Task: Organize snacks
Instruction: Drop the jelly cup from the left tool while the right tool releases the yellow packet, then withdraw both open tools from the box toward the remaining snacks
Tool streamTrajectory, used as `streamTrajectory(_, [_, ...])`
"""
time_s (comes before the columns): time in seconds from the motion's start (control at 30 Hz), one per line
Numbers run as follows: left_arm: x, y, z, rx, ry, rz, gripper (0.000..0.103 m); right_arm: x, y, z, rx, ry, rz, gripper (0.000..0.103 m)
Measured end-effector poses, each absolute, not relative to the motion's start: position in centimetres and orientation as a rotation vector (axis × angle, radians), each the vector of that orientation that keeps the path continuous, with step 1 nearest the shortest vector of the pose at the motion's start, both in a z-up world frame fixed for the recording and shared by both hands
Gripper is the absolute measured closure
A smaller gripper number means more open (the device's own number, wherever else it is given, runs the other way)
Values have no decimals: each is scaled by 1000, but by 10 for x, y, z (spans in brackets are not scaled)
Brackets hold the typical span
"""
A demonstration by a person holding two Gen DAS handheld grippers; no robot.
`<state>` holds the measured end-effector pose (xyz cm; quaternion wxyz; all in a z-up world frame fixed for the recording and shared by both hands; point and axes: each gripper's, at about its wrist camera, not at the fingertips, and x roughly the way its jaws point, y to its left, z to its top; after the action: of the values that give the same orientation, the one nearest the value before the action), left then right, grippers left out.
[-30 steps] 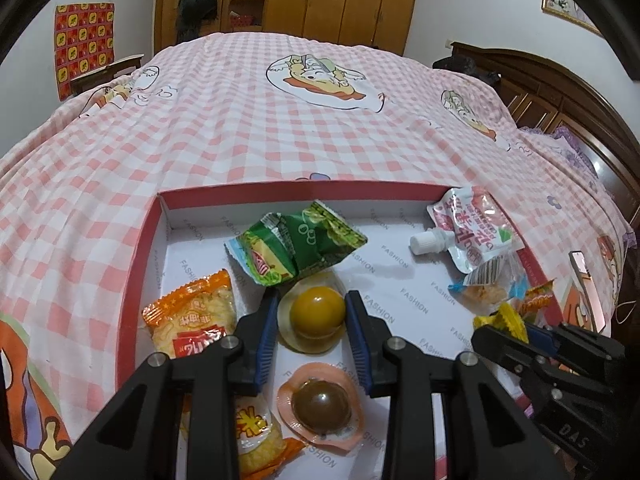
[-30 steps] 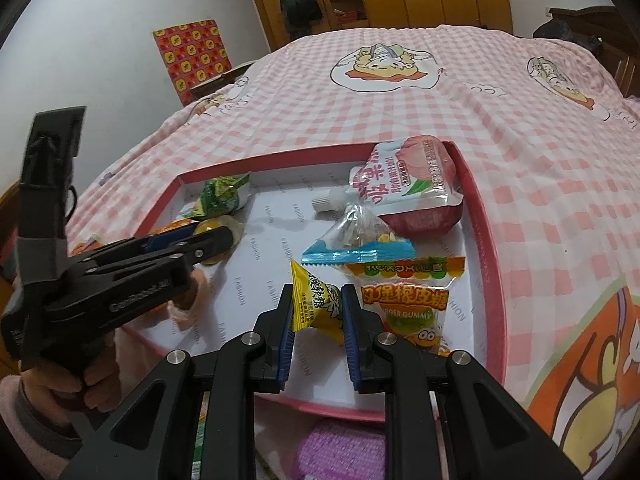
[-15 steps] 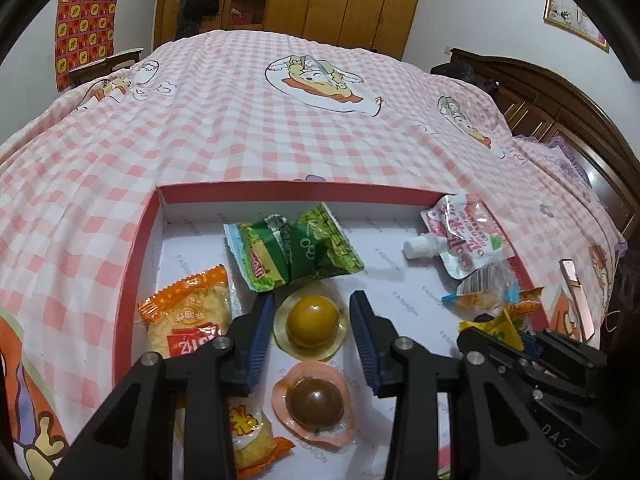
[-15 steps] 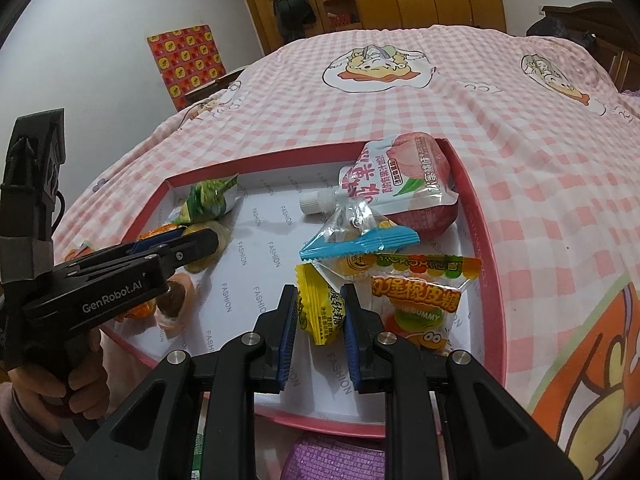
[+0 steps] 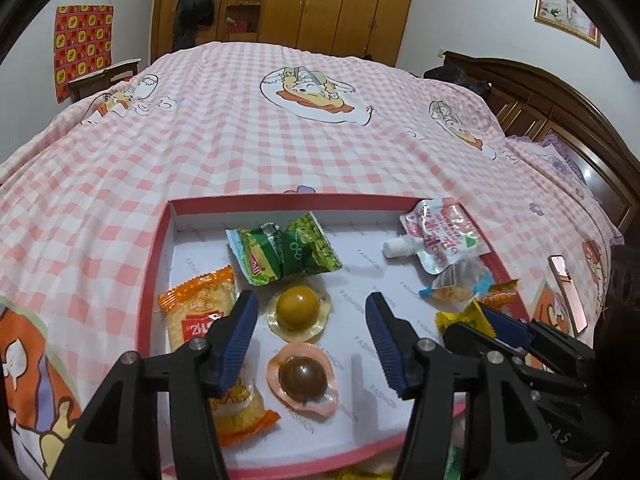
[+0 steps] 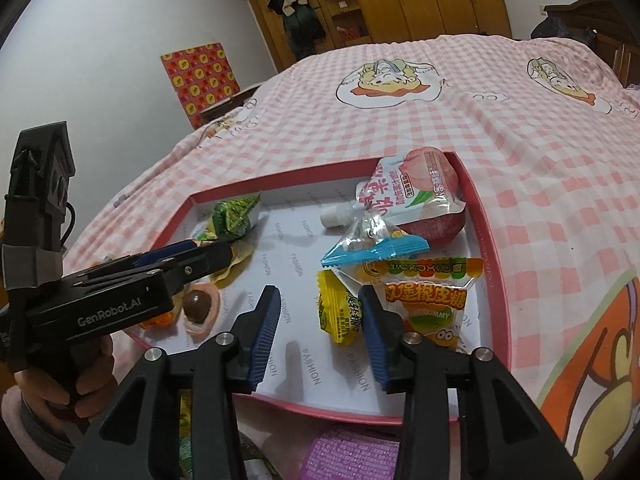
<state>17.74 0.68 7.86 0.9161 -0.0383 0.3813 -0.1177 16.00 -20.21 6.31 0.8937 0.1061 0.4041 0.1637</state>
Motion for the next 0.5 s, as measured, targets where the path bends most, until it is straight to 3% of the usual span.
streamTrajectory(0.13, [168,10,85,-84,776,-237,43,156,-204,68,239,819,350,54])
streamTrajectory(0.5, [134,17,95,-87,779,-230,41,142,-209,79,252,795,342,54])
